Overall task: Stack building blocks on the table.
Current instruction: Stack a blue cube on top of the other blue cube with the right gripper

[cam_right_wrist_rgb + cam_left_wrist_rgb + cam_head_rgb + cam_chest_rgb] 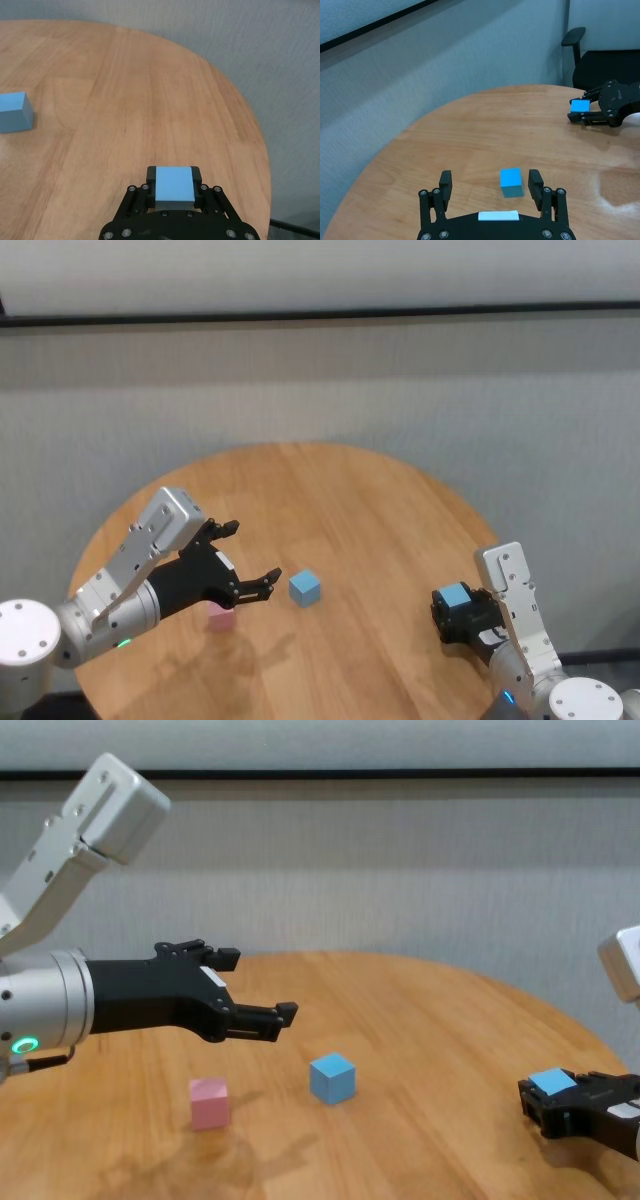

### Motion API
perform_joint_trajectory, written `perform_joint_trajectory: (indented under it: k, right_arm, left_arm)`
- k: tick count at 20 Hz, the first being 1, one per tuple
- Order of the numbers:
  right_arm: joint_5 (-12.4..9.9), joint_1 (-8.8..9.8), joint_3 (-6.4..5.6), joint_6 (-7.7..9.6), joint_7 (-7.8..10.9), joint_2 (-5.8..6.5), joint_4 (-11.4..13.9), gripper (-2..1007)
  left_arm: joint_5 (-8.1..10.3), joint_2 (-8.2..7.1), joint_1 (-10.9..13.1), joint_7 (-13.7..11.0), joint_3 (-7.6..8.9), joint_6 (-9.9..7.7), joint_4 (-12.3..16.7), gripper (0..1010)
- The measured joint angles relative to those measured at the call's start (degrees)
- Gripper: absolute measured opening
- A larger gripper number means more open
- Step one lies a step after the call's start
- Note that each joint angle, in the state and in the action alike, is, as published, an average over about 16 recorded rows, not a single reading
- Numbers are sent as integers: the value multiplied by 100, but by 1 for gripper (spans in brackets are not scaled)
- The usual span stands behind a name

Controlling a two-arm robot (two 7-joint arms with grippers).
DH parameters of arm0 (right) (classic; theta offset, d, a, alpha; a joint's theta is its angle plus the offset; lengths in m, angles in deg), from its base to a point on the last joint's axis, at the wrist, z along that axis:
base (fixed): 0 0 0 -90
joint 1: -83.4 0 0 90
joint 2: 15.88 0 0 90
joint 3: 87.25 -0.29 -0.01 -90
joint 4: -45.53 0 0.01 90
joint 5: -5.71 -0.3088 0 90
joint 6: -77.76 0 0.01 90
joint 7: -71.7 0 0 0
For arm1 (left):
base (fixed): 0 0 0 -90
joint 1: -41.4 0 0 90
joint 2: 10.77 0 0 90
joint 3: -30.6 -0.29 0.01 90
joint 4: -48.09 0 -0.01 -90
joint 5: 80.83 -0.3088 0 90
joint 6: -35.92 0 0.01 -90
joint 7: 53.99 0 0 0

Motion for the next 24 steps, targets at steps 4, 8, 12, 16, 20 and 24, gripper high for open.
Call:
perform_joint_trajectory:
  k: [4,8,12,16,20,24]
  right_arm:
    - [48,17,-37,-19,43,-18,59,370]
    - [90,33,-60,-72,136,-18,189,369]
    - [96,37,-54,-152,285,-12,376,369]
    - [44,26,-24,-228,460,-11,577,369]
    - [-57,-1,30,-238,619,-25,731,369]
    - [-170,-48,118,-179,715,-68,807,369]
  left_arm:
    - [0,0,0,0,0,0,0,1002]
    - [0,0,0,0,0,0,0,1002]
    - [0,0,0,0,0,0,0,1002]
    - [0,0,0,0,0,0,0,1003]
    - [0,0,0,0,0,0,0,1002]
    - [0,0,0,0,0,0,0,1002]
